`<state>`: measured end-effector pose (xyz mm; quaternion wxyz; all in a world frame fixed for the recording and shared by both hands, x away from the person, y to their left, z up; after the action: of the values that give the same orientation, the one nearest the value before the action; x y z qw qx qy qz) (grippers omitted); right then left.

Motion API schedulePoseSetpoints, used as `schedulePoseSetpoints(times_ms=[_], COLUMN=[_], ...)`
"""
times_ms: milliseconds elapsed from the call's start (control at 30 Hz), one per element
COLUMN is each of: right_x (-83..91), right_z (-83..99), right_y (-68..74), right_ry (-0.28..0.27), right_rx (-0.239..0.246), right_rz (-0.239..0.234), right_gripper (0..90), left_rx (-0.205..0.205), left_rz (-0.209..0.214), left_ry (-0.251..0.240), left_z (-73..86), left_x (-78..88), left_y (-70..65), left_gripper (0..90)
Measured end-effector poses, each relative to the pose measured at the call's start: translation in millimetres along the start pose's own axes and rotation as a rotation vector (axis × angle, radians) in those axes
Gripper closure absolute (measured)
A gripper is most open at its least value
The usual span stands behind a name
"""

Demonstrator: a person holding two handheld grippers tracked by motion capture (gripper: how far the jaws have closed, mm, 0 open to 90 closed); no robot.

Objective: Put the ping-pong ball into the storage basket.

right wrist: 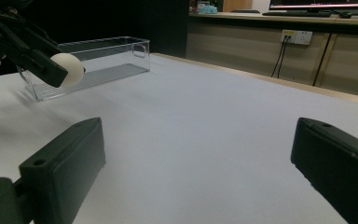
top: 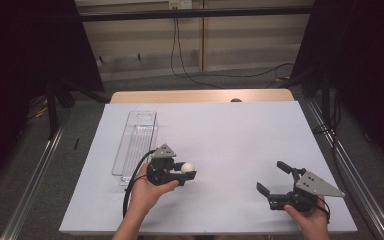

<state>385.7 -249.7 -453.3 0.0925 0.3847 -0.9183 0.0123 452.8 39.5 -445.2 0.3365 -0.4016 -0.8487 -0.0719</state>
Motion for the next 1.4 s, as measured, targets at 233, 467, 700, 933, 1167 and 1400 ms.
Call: schedulePoseSetpoints(times_ms=[233,467,700,933,1167,1400], right_x=[0.0,-0.1,0.0,-0.1,0.0,-0.1], right_z=[-0.2,0.1,0.1,0.4,0.1,0.0], right_y=[-0.1,0.0,0.0,0.2,0.1,0.3], right_ry=[-0.001,0.001,0.001,0.004,0.001,0.001], right_rx=[0.002,0.002,0.000,-0.001,-0.001,0.000], right_rz=[0.001,0.000,0.000,-0.003,-0.001,-0.001], right_gripper=[2.2,2.3,2.3,2.2,2.3,2.3], left_rx=[0.006,0.006,0.009,0.016,0.023,0.030], left_rz=[-0.005,-0.013,-0.016,-0.008,-0.020,-0.032], left_ry=[0.007,0.015,0.019,0.020,0.020,0.020], left_z=[0.1,0.5,0.5,0.7,-0.1,-0.4], left_x=[3.1,4.0,6.1,7.2,10.5,12.5], left_y=[2.7,4.2,6.8,7.9,11.5,14.5], left_gripper=[51.1,51.1,51.1,51.1,51.1,51.1])
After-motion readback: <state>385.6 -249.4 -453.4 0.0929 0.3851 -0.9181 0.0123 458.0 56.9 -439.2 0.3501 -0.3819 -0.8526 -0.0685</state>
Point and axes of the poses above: each handheld gripper's, and its own axes: x roughly backward along the jaws, z roughly out of its underside, y roughly to its left, the point moved 7 cm from there along -x, roughly forward along the jaws, and after that the axes turned 10 degrees about -z, right-handed, at the moved point
